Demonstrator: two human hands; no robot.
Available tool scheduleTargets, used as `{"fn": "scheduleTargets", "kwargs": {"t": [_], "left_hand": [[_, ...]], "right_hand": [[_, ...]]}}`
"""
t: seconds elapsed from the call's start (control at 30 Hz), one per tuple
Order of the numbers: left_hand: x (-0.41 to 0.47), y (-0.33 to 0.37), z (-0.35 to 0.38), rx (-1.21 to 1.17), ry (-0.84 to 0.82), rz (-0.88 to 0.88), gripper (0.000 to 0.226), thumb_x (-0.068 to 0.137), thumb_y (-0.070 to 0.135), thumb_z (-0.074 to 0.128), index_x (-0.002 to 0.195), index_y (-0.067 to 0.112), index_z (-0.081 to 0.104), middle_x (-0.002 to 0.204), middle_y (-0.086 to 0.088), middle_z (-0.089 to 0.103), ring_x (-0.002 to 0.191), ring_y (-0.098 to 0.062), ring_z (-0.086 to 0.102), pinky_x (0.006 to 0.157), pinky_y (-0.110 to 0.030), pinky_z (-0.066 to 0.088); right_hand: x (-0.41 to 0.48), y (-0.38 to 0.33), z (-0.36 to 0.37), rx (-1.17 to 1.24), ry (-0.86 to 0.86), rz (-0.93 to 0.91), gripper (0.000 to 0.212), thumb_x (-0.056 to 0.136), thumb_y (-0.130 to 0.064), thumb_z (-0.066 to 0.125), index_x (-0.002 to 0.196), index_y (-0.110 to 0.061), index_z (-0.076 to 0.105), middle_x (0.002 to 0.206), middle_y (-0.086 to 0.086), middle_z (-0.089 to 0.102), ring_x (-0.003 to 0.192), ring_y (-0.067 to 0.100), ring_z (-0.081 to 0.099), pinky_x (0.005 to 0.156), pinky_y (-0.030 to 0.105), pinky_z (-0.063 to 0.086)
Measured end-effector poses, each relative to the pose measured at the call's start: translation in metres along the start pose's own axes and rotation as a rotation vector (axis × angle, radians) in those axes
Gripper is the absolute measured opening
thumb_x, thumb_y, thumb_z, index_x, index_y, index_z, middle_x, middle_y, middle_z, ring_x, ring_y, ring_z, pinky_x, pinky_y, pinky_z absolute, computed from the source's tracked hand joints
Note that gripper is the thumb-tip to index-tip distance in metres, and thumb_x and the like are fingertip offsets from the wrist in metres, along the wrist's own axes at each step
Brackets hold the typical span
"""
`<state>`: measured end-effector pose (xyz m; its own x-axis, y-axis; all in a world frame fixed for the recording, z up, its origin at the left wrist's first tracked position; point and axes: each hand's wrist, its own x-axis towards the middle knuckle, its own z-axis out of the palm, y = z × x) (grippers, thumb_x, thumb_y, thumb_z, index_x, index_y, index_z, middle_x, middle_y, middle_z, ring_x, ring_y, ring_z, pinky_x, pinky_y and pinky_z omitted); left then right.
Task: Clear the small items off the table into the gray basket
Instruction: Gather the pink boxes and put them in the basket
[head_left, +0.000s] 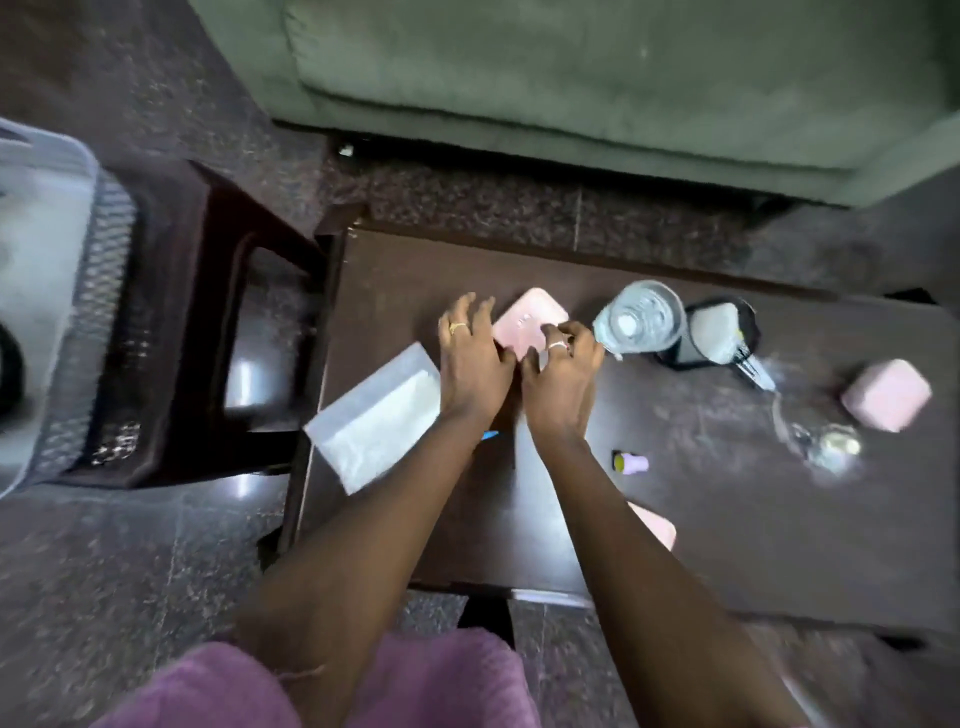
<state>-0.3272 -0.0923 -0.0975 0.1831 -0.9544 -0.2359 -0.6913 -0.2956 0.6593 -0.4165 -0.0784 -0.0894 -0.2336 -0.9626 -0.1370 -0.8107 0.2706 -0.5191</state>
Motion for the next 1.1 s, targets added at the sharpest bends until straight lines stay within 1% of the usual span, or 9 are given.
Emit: {"fn": "scheduleTargets", "kwargs": {"t": [0.1, 0.23, 0.37, 0.53, 0.67, 0.77, 0.87, 1.0, 1.1], "left_hand": [[0.000, 0.007, 0.032, 0.210, -0.112, 0.003, 0.077, 0.077, 0.032, 0.068, 0.140, 0.008, 0.030, 0.149, -0.016, 0.029, 0.139, -0.030, 0.024, 0.117, -0.036, 0.013], [0.008, 0.008, 0.054, 0.361, -0.151, -0.014, 0.091, 0.076, 0.042, 0.069, 0.145, 0.010, 0.020, 0.152, -0.014, 0.026, 0.141, -0.030, 0.022, 0.118, -0.040, 0.017], [0.013, 0.010, 0.062, 0.387, -0.146, -0.025, 0.088, 0.078, 0.037, 0.067, 0.146, 0.011, 0.017, 0.151, -0.017, 0.027, 0.138, -0.032, 0.026, 0.116, -0.041, 0.023], [0.013, 0.014, 0.064, 0.330, -0.091, -0.060, 0.082, 0.076, 0.023, 0.069, 0.144, 0.013, 0.025, 0.136, -0.020, 0.041, 0.121, -0.036, 0.043, 0.104, -0.041, 0.038], [0.017, 0.013, 0.061, 0.327, -0.119, -0.078, 0.086, 0.074, 0.023, 0.072, 0.144, 0.015, 0.024, 0.133, -0.020, 0.043, 0.116, -0.037, 0.045, 0.100, -0.041, 0.041], [0.022, 0.012, 0.058, 0.374, -0.168, -0.083, 0.089, 0.074, 0.026, 0.071, 0.145, 0.011, 0.020, 0.130, -0.022, 0.046, 0.116, -0.035, 0.045, 0.101, -0.038, 0.037], [0.027, 0.013, 0.053, 0.402, -0.222, -0.063, 0.085, 0.074, 0.027, 0.071, 0.141, 0.003, 0.025, 0.127, -0.023, 0.049, 0.117, -0.034, 0.046, 0.103, -0.037, 0.033], [0.032, 0.008, 0.036, 0.298, -0.225, -0.063, 0.074, 0.072, 0.024, 0.073, 0.133, 0.005, 0.035, 0.127, -0.021, 0.049, 0.117, -0.034, 0.046, 0.101, -0.035, 0.035], [0.034, 0.002, 0.019, 0.247, -0.189, -0.050, 0.074, 0.071, 0.023, 0.074, 0.132, 0.006, 0.036, 0.125, -0.021, 0.050, 0.116, -0.034, 0.047, 0.101, -0.034, 0.035]], "right_hand": [[-0.022, 0.055, -0.022, -0.046, -0.047, 0.059, 0.032, 0.080, -0.015, 0.063, 0.109, -0.003, 0.064, 0.121, 0.021, 0.053, 0.112, 0.040, 0.045, 0.094, 0.047, 0.044], [-0.061, 0.120, -0.042, -0.177, -0.280, 0.071, 0.055, 0.078, -0.036, 0.067, 0.125, -0.012, 0.054, 0.131, 0.015, 0.045, 0.119, 0.036, 0.040, 0.100, 0.045, 0.037], [-0.095, 0.163, -0.054, -0.310, -0.444, 0.052, 0.074, 0.074, -0.057, 0.061, 0.135, -0.020, 0.044, 0.137, 0.010, 0.042, 0.125, 0.031, 0.036, 0.101, 0.042, 0.032], [-0.115, 0.190, -0.057, -0.451, -0.592, -0.049, 0.085, 0.069, -0.068, 0.054, 0.140, -0.026, 0.032, 0.143, 0.002, 0.036, 0.128, 0.026, 0.032, 0.100, 0.043, 0.029], [-0.115, 0.189, -0.051, -0.478, -0.646, -0.062, 0.092, 0.065, -0.063, 0.061, 0.142, -0.028, 0.025, 0.145, 0.003, 0.031, 0.130, 0.027, 0.030, 0.100, 0.047, 0.028], [-0.108, 0.180, -0.046, -0.510, -0.671, -0.056, 0.090, 0.066, -0.052, 0.063, 0.142, -0.028, 0.023, 0.139, 0.008, 0.035, 0.124, 0.030, 0.034, 0.097, 0.048, 0.032], [-0.100, 0.165, -0.038, -0.501, -0.634, -0.102, 0.080, 0.070, -0.049, 0.060, 0.140, -0.024, 0.031, 0.133, 0.010, 0.041, 0.118, 0.033, 0.040, 0.093, 0.047, 0.036], [-0.083, 0.132, -0.022, -0.436, -0.585, -0.093, 0.075, 0.068, -0.045, 0.065, 0.134, -0.019, 0.040, 0.126, 0.010, 0.045, 0.115, 0.034, 0.043, 0.094, 0.047, 0.037], [-0.069, 0.103, -0.010, -0.406, -0.549, -0.126, 0.058, 0.067, -0.039, 0.067, 0.119, -0.017, 0.053, 0.119, 0.013, 0.048, 0.108, 0.035, 0.044, 0.089, 0.044, 0.040]]}}
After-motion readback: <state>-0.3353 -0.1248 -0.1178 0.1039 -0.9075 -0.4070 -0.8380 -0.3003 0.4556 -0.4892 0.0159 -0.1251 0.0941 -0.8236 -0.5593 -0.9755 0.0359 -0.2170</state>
